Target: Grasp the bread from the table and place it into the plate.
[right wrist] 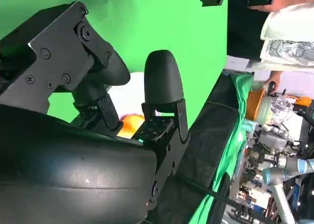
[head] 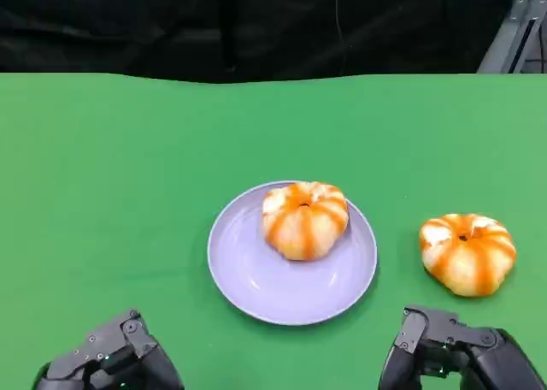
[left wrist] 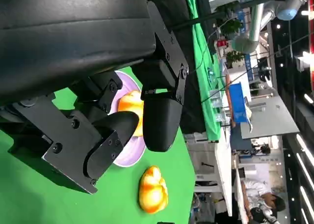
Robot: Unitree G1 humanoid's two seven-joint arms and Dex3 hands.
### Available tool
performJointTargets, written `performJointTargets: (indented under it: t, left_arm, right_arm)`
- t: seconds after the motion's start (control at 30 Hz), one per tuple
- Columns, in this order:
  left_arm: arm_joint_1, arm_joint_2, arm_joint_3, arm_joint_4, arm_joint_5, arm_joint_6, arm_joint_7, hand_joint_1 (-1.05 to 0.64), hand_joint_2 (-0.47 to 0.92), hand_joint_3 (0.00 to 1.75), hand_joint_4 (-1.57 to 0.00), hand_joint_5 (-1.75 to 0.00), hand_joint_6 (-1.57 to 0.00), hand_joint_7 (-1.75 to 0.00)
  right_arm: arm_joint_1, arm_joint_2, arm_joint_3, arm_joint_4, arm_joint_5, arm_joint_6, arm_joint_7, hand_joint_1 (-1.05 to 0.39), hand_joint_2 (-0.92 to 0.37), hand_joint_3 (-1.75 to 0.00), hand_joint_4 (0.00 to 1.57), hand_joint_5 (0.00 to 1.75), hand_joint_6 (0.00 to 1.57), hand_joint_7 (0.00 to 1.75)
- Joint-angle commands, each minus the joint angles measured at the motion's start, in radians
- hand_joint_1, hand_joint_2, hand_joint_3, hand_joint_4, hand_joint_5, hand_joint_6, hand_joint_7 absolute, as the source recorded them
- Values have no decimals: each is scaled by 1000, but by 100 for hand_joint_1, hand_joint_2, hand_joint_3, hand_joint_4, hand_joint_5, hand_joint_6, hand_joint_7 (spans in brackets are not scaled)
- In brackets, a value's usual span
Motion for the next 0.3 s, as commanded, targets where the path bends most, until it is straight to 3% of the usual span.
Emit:
performJointTargets:
  t: [0.03,0.3]
  left_arm:
    - [-14,16,13,12,-20,2,-12,-5,39,142,-94,-175,-83,-159]
    - [-35,23,25,26,-29,5,-23,-7,40,140,-93,-175,-83,-156]
  right_arm:
    - [-8,-1,1,4,5,5,-1,5,-33,-139,87,164,78,140]
    - [-24,3,7,13,6,13,-2,9,-33,-143,86,166,77,142]
